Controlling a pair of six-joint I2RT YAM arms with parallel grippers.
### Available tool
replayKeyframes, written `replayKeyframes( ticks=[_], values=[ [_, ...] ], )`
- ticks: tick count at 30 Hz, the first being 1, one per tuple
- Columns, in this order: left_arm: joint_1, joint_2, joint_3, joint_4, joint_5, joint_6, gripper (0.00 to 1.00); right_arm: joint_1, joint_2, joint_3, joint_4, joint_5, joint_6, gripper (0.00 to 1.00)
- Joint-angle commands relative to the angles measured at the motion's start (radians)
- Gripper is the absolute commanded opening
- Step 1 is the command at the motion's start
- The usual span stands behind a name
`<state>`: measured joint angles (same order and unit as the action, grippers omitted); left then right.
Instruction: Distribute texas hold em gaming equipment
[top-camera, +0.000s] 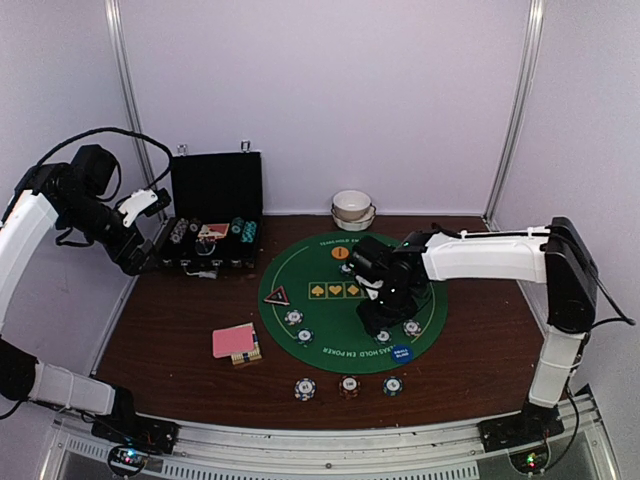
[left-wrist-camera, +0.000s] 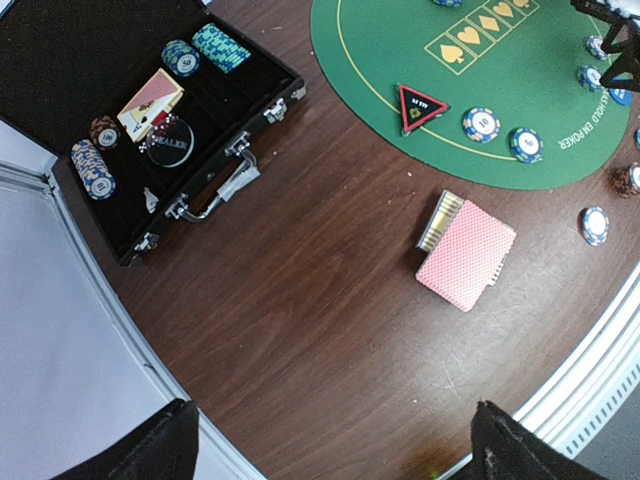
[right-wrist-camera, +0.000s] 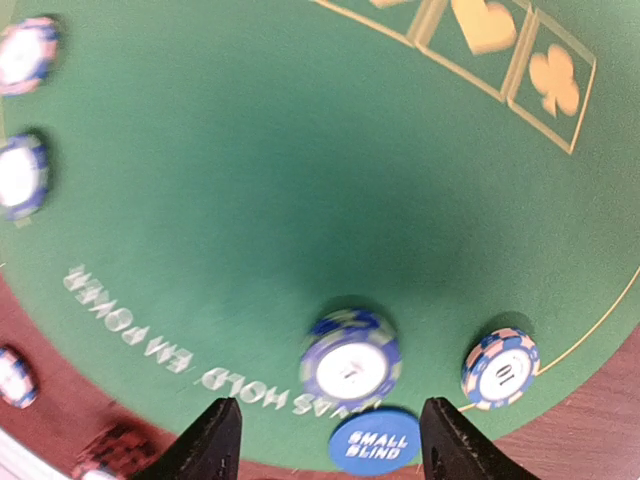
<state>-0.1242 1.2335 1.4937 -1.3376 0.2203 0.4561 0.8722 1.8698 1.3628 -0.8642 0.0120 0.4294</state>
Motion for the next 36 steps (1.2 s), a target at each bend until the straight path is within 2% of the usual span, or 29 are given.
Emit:
replayKeyframes(
  ticks=[1, 8, 14, 21, 36],
  values=[
    [0.006, -0.011, 0.019, 0.002, 0.002, 0.012, 0.98, 0.106, -0.097, 0.053, -0.048, 0.033, -0.012, 0.65],
    [0.006, -0.009, 0.015, 0.002, 0.01, 0.009, 0.98, 0.305, -0.081, 0.053, -0.055, -0.009, -0.002, 0.79],
    [0.006, -0.011, 0.014, 0.001, 0.014, 0.007, 0.98, 0.358, -0.025, 0.055, -0.033, -0.062, -0.001, 0.83],
    [0.006, -0.011, 0.012, -0.003, 0.016, 0.009, 0.98, 0.36, 0.031, 0.051, -0.025, -0.077, -0.02, 0.82],
    [0.005, -0.007, 0.009, -0.003, 0.016, 0.01, 0.97, 0.36, 0.072, 0.01, 0.013, -0.085, -0.018, 0.72]
  ],
)
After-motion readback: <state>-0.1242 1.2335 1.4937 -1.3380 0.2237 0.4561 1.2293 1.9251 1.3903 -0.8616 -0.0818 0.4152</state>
